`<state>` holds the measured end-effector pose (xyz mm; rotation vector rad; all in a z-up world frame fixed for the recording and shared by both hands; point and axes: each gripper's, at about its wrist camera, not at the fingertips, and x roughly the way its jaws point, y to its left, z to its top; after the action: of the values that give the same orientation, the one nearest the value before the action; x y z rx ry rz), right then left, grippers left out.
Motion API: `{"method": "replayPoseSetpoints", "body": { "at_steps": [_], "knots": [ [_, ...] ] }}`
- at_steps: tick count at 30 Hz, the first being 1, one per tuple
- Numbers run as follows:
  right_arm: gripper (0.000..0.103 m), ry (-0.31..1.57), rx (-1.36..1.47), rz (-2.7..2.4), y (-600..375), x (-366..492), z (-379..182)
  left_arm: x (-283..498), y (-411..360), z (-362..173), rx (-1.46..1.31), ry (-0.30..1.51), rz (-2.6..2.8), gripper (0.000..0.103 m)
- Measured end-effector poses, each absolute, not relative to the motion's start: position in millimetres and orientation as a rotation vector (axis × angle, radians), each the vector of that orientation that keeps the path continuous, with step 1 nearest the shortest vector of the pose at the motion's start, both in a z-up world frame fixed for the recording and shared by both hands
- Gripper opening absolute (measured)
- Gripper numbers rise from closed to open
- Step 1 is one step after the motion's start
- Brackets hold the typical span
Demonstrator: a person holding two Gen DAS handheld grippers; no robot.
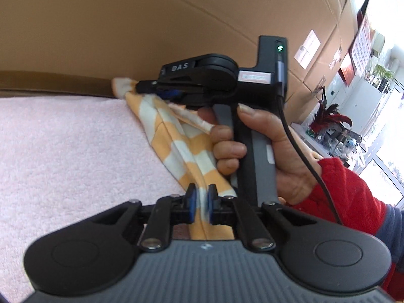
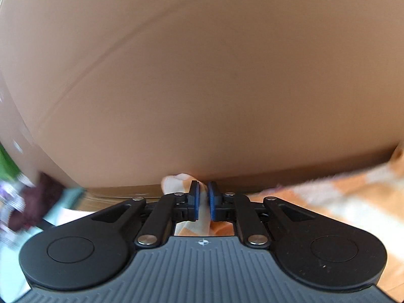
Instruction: Fold clothes
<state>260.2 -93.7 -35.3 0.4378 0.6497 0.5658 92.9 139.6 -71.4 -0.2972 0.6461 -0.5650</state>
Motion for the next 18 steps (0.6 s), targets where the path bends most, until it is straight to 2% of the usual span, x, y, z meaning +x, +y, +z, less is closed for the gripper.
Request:
{"method": "replayPoseSetpoints", "body": {
  "at_steps": [3,7,10,12,18],
  "knots": [
    [0.027,0.673,0.534,0.601,-110,258,-33,99,146,-74,-0.342,0.660,-0.567,0.003],
    [0.028,0.668,0.636,0.611,-137,248,-19,102,154,-78,-0.391,0.682,-0.574,0.007],
    [0.029,0.746,0.593,0.498,-156,225,-6,103,157,-79,-0.422,0.678,-0.583,0.019],
    [0.031,0.766,0.536,0.441,-174,200,-2,103,161,-78,-0.450,0.659,-0.573,0.021],
    [0.029,0.736,0.493,0.452,-213,139,-19,105,164,-80,-0.449,0.642,-0.509,0.016]
  ]
}}
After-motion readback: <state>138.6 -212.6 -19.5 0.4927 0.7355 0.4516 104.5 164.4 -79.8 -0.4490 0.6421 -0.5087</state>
